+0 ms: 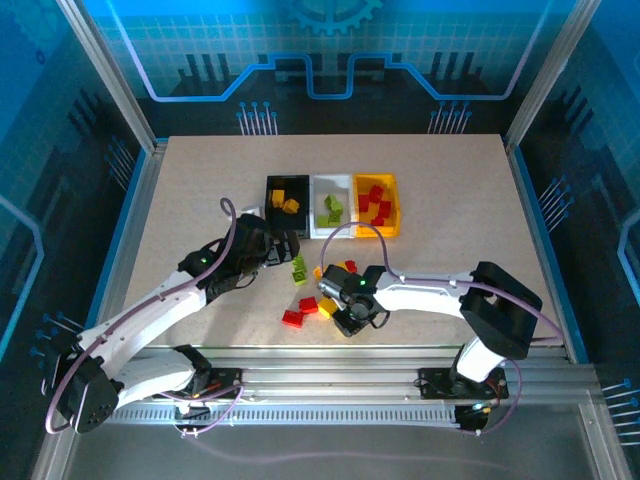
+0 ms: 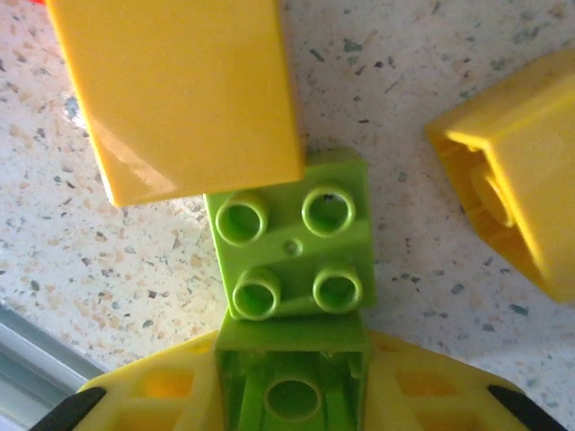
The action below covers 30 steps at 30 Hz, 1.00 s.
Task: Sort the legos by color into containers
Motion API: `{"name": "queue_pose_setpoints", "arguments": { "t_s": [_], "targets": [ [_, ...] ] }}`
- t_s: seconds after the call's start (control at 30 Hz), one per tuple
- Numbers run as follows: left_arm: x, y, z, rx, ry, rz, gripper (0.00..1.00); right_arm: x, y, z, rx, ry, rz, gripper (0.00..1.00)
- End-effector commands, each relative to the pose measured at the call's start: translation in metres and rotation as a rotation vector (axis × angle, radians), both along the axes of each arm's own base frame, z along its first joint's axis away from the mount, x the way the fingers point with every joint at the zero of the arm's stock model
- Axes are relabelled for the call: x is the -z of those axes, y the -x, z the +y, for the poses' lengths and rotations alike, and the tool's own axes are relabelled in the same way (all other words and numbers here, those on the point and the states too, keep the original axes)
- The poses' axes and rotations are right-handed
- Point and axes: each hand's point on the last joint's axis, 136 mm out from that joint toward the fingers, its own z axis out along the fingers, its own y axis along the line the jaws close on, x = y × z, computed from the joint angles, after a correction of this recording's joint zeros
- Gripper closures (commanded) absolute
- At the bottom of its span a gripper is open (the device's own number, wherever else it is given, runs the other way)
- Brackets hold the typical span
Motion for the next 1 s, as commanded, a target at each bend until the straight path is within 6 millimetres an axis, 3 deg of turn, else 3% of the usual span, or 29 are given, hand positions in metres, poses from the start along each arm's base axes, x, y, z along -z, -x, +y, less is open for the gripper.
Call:
{"name": "queue_pose_setpoints", "arguments": {
  "t_s": [0.0,0.1,0.17,0.3,0.4,0.5,0.63,0.8,0.97],
  "targets": [
    [-0.002,0.003,0.007,-0.021,0.0,-0.003,0.01,-0.03,0.0,0.001,0.008,-0.067,-0.026,0.69],
    [0.002,0.004,0.006,-0.016,0.003,0.006,0.01,-0.059,-0.012,0.0,0.045,-0.135,-0.068,0.7],
    [0.005,0.006,0.005,-0.01,0.009,0.008,0.01,-0.083,-0.03,0.0,0.089,-0.19,-0.118,0.7],
    [0.011,0.009,0.007,-0.011,0.012,0.02,0.01,-0.128,-0.092,-0.001,0.236,-0.297,-0.244,0.7],
    [0.017,0.012,0.007,-0.006,0.011,0.037,0.01,-0.144,-0.143,0.0,0.356,-0.328,-0.298,0.7],
    [0.023,0.016,0.007,-0.002,0.014,0.056,0.01,-0.14,-0.191,0.004,0.442,-0.31,-0.322,0.69],
    [0.035,0.022,0.005,0.011,0.024,0.09,0.01,-0.119,-0.247,0.009,0.525,-0.24,-0.317,0.69],
    [0.048,0.027,0.005,0.023,0.018,0.12,0.01,-0.099,-0.288,0.011,0.582,-0.148,-0.324,0.67],
    [0.057,0.027,-0.002,0.047,0.027,0.149,0.01,-0.086,-0.306,0.016,0.593,-0.137,-0.308,0.59]
  ]
}}
